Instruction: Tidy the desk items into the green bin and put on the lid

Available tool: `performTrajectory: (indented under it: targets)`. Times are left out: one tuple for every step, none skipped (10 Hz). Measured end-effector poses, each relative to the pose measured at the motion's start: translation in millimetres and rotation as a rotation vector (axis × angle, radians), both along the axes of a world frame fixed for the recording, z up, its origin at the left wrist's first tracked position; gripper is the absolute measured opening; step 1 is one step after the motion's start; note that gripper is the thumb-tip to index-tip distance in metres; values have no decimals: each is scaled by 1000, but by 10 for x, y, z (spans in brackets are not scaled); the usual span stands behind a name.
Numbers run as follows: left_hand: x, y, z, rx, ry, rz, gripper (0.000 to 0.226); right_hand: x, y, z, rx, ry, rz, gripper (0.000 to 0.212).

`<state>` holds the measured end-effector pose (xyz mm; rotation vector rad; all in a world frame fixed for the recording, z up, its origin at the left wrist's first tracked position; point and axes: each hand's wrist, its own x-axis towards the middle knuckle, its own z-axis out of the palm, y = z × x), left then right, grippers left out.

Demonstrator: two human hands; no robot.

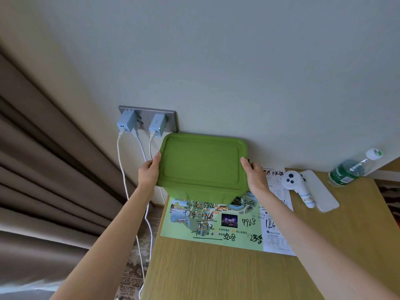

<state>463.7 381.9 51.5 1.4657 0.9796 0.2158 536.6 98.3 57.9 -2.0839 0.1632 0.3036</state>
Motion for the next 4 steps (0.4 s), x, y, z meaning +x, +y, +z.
performTrajectory:
  targets:
    - [-14,-12,140,21,81,-95,42,-39,31,69,-82,62,26,46]
    - [-88,-36,316,21,167,-171,49,-143,58,230,-145,70,54,50]
    - [-218,-114,501,29,226,-224,48,-254,49,456,-186,-115,105,35]
    - [-345,-254,808,118,145,-222,21,-436,29,849,-46,-268,148,26]
